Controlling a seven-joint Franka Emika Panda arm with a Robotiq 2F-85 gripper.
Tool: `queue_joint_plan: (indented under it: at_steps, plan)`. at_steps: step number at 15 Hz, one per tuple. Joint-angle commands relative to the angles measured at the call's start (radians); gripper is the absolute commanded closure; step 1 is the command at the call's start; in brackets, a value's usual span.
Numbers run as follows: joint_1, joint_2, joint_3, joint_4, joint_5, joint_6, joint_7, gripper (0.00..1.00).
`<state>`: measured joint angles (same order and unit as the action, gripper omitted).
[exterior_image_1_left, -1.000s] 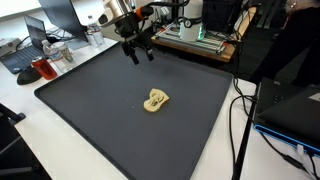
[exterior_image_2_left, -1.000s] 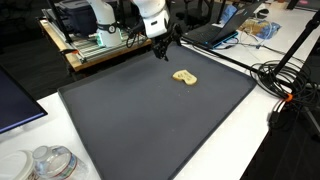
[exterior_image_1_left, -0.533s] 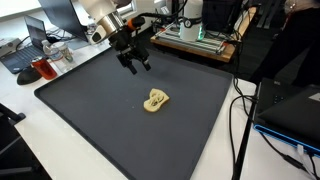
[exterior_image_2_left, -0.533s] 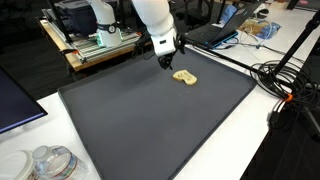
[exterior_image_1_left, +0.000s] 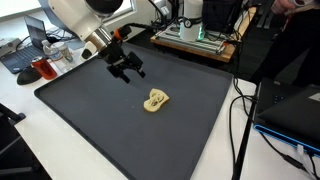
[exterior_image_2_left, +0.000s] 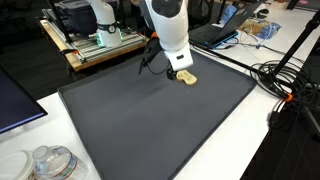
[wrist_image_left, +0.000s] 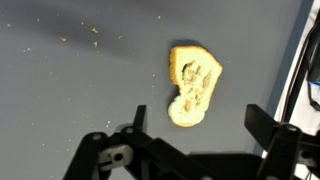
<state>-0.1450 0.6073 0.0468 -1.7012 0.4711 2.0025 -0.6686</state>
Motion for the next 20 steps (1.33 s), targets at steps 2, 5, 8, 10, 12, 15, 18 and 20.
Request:
queue_joint_plan:
  at_steps: [2, 5, 8, 10, 12, 15, 18, 20]
  plan:
    - [-0.004, 0.162, 0.035, 0.25, -0.146, -0.113, -0.045, 0.0]
    - [0.012, 0.246, 0.062, 0.378, -0.23, -0.169, -0.109, 0.0]
    - [0.03, 0.316, 0.09, 0.491, -0.29, -0.251, -0.18, 0.0]
    - [0.056, 0.353, 0.096, 0.561, -0.335, -0.307, -0.217, 0.0]
    - [0.086, 0.384, 0.099, 0.626, -0.377, -0.352, -0.25, 0.0]
    - [0.134, 0.429, 0.097, 0.713, -0.429, -0.409, -0.284, 0.0]
    - [0.179, 0.465, 0.095, 0.773, -0.468, -0.44, -0.302, 0.0]
    - [0.209, 0.478, 0.092, 0.794, -0.498, -0.44, -0.318, 0.0]
